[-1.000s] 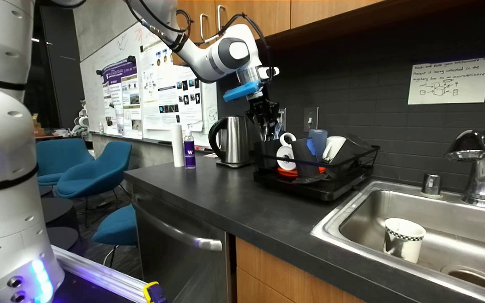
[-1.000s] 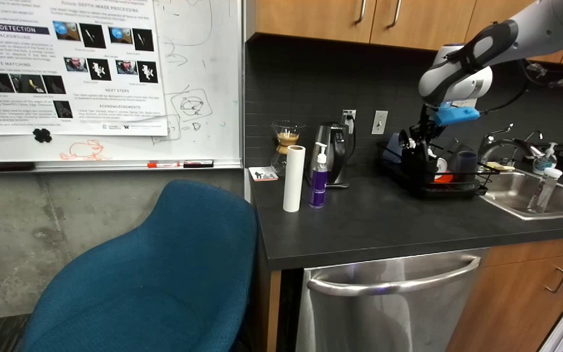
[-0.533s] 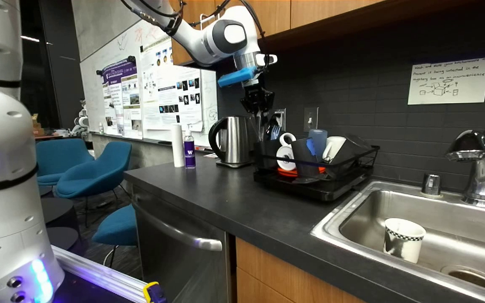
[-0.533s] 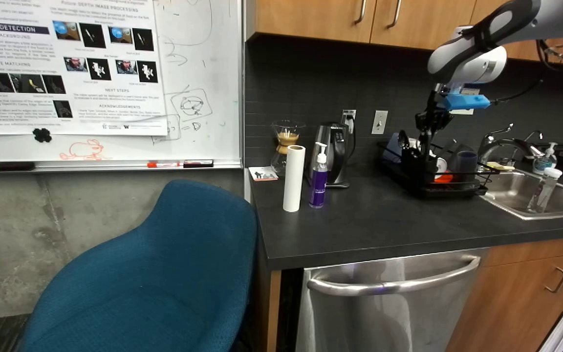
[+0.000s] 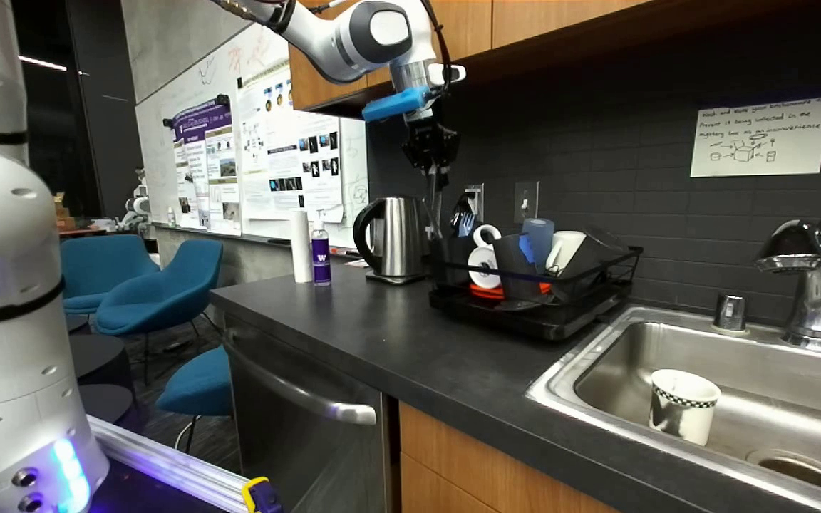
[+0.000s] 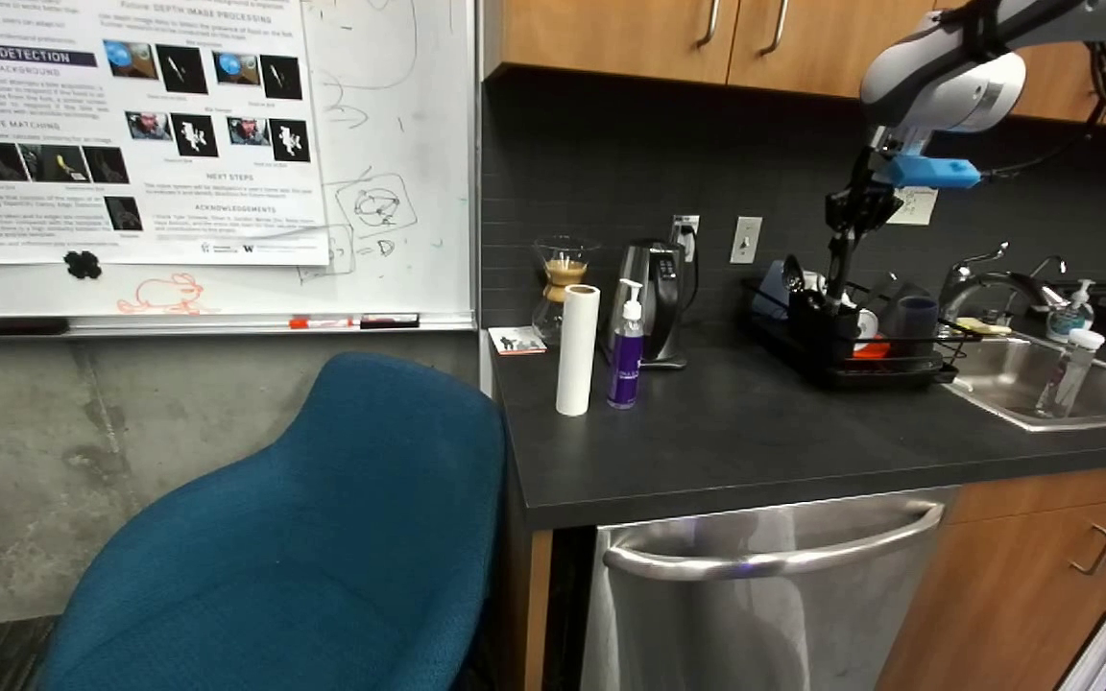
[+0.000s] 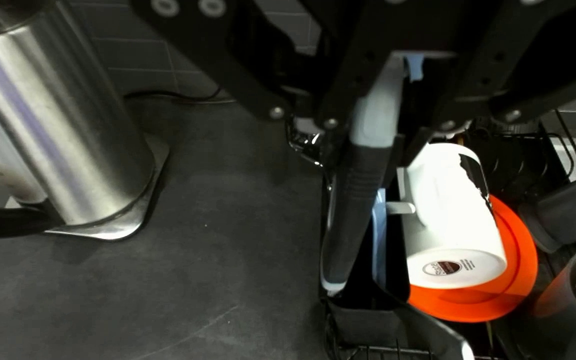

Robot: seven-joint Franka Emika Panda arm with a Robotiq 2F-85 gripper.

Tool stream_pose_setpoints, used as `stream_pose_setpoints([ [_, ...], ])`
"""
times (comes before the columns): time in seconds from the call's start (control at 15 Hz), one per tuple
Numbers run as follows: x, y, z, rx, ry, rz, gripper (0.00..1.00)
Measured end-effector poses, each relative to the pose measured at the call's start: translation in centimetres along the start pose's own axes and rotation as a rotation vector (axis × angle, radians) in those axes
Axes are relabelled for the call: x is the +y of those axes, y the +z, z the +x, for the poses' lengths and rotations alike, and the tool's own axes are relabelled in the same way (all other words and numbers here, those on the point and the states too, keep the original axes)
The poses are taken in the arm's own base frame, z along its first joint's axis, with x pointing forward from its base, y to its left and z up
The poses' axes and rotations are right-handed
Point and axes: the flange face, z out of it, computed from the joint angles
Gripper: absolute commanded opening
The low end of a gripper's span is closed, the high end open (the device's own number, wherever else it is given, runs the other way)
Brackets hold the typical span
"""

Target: Remove the pocketknife from the dish rack

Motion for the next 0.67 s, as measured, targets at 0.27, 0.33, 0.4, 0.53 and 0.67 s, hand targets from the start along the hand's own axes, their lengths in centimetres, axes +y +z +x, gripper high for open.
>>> stream_pose_setpoints([
  [0.27,-0.6,-2.5,-0.2,0.004,-0.007,0.036,0.05],
  [0.33,-0.6,-3.2,-0.3,0.007,-0.007,0.039,0.05],
  [0.4,-0.7,-3.9,-0.3,0.010,-0.008,0.042,0.05],
  [0.53,-0.7,-5.2,-0.5,0.014,-0.010,0.048,0.05],
  [0.67,-0.8,-6.4,-0.9,0.011,-0.013,0.056,0.05],
])
